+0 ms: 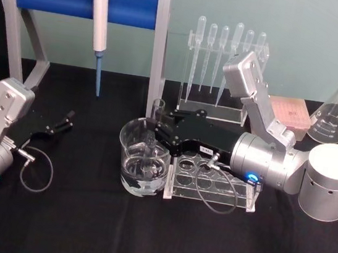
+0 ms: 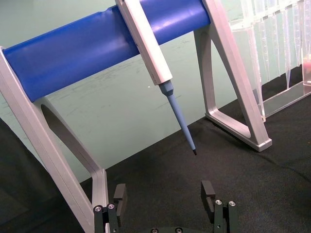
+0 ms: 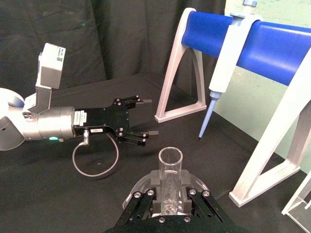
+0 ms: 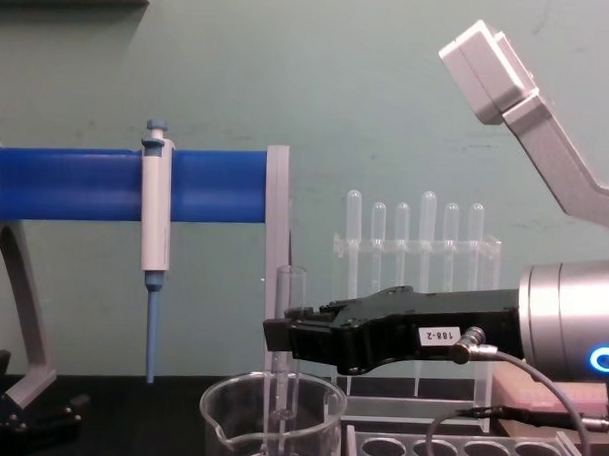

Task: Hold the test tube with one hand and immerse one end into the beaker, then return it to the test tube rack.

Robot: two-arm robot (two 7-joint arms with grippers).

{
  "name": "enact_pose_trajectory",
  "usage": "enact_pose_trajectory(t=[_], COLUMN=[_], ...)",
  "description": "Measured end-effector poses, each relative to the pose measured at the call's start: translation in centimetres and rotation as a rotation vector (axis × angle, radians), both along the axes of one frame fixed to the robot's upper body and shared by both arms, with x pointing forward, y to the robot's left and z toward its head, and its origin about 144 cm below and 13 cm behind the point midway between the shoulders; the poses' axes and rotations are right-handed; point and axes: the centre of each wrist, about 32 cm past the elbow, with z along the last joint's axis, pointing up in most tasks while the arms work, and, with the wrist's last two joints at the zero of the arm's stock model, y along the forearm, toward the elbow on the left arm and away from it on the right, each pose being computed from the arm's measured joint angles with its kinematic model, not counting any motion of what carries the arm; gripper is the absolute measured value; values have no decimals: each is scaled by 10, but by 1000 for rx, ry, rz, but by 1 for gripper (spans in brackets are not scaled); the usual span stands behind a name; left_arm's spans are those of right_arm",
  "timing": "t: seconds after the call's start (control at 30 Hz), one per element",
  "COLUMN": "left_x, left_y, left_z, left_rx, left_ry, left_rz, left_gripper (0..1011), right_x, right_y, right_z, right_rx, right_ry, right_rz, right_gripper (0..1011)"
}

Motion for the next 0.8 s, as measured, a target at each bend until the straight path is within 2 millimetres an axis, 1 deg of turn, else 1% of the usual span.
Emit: enact_pose_trajectory(t=[0.8], left_x=[0], left_y=[0], left_z=[0], left_rx=[0], left_ry=[0], left_rz=[0], left_gripper=[1000], right_x=[0], right_y=[0], right_z=[0], right_rx=[0], right_ry=[0], right_rz=[0], right_gripper=[222])
